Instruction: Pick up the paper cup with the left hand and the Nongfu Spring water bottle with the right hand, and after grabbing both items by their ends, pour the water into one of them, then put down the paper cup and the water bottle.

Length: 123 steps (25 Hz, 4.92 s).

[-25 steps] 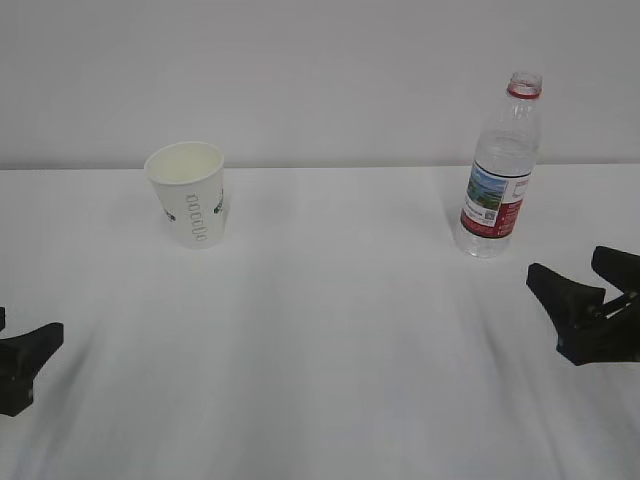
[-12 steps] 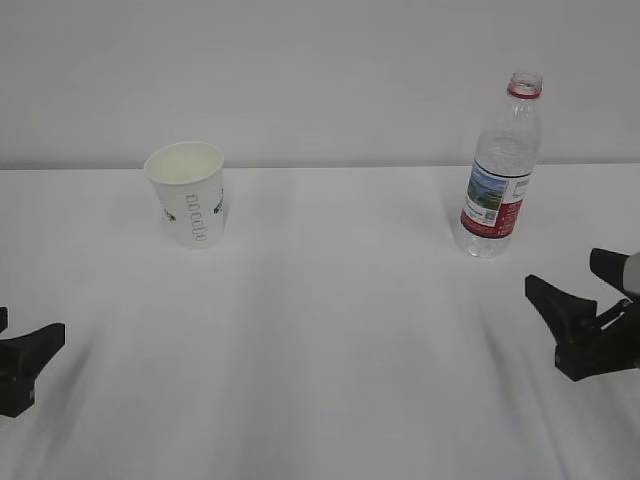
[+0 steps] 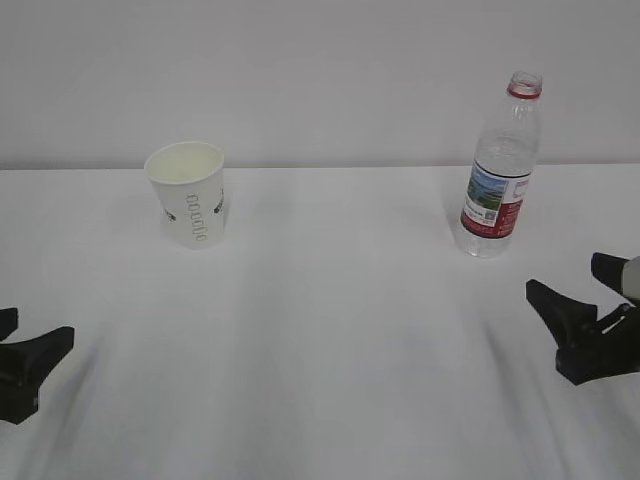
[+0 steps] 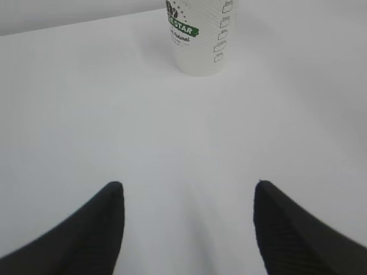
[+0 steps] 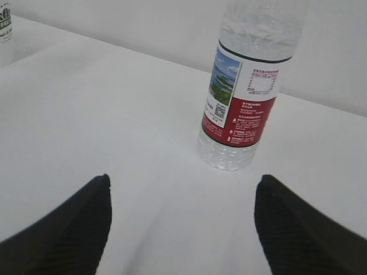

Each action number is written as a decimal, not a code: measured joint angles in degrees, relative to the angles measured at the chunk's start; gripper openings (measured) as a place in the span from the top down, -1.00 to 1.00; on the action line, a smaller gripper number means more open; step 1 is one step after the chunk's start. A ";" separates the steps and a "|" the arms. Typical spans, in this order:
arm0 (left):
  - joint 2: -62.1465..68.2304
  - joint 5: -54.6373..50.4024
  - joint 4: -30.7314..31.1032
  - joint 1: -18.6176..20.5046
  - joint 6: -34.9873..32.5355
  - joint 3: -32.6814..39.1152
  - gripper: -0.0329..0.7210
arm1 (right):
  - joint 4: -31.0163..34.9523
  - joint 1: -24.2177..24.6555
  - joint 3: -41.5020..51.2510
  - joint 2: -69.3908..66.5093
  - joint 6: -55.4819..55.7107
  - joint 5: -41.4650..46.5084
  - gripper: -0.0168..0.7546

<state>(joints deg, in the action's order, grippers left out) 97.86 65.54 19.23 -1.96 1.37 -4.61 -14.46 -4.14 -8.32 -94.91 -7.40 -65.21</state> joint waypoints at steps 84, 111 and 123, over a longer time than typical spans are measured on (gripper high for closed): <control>0.11 0.32 1.70 0.00 -1.98 -4.18 -0.46 | 1.99 0.00 -44.65 -31.90 4.73 4.76 -0.42; 2.15 0.32 1.70 0.00 -2.09 -4.22 -0.46 | -5.78 0.00 -43.41 -20.93 7.40 12.19 -0.24; 2.27 0.32 1.70 0.00 -2.09 -4.44 -0.46 | -12.05 0.00 -34.85 -11.58 9.76 12.39 -0.24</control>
<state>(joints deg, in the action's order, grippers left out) 100.14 65.85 20.93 -1.96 -0.72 -9.06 -26.51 -4.14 -43.17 -106.48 2.36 -52.82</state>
